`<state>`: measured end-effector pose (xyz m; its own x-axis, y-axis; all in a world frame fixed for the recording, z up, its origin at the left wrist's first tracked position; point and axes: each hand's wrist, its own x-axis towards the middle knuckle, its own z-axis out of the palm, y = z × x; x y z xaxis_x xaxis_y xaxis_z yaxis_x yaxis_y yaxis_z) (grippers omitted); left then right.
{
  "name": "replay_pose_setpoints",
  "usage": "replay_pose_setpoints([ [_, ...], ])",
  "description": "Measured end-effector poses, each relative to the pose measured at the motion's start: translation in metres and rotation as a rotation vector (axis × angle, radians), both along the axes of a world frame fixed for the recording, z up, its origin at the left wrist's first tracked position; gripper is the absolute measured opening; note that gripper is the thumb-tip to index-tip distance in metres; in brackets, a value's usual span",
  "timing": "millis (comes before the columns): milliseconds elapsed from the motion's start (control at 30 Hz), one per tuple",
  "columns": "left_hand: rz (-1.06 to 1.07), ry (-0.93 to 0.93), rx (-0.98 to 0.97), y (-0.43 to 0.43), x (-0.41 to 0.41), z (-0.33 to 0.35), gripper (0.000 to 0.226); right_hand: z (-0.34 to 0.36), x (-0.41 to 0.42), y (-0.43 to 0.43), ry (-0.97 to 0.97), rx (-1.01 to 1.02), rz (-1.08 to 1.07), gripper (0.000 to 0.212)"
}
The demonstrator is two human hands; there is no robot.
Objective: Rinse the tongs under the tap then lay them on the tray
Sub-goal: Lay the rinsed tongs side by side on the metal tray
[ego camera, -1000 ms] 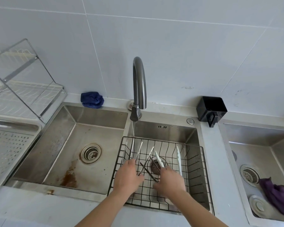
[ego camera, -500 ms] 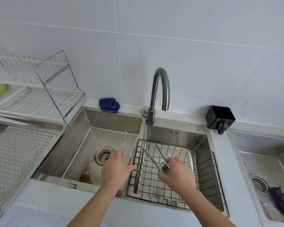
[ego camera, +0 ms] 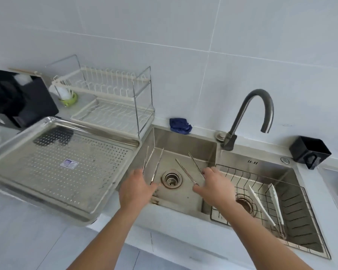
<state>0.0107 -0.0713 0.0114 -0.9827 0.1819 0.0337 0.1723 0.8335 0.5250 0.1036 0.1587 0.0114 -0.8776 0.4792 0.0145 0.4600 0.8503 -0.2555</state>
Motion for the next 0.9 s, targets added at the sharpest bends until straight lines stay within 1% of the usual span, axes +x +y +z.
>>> replay_pose_setpoints([
  [67,0.029,0.01,-0.009,-0.03,-0.006,0.006,0.039,0.006,-0.012,-0.027,0.012,-0.008,0.034,0.064],
  [200,0.13,0.003,-0.017,-0.083,-0.019,0.013,0.041,0.012,-0.04,-0.08,0.022,-0.059,0.109,0.057],
  [333,0.223,-0.015,-0.021,-0.129,-0.035,0.015,0.035,0.014,-0.076,-0.121,0.001,-0.093,0.216,0.059],
  [433,0.282,-0.041,-0.035,-0.161,-0.052,0.01,0.038,0.011,-0.107,-0.147,0.005,-0.107,0.308,0.06],
  [600,0.392,-0.088,-0.063,-0.204,-0.089,0.003,0.038,0.004,-0.167,-0.186,-0.036,-0.132,0.416,0.058],
  [700,0.449,-0.134,-0.057,-0.225,-0.114,-0.002,0.033,-0.001,-0.211,-0.209,-0.05,-0.137,0.486,0.061],
  [767,0.483,-0.154,-0.049,-0.238,-0.134,-0.008,0.031,-0.005,-0.243,-0.223,-0.066,-0.126,0.541,0.058],
  [900,0.534,-0.186,-0.095,-0.261,-0.168,-0.019,0.04,-0.01,-0.295,-0.252,-0.122,-0.112,0.626,0.05],
])
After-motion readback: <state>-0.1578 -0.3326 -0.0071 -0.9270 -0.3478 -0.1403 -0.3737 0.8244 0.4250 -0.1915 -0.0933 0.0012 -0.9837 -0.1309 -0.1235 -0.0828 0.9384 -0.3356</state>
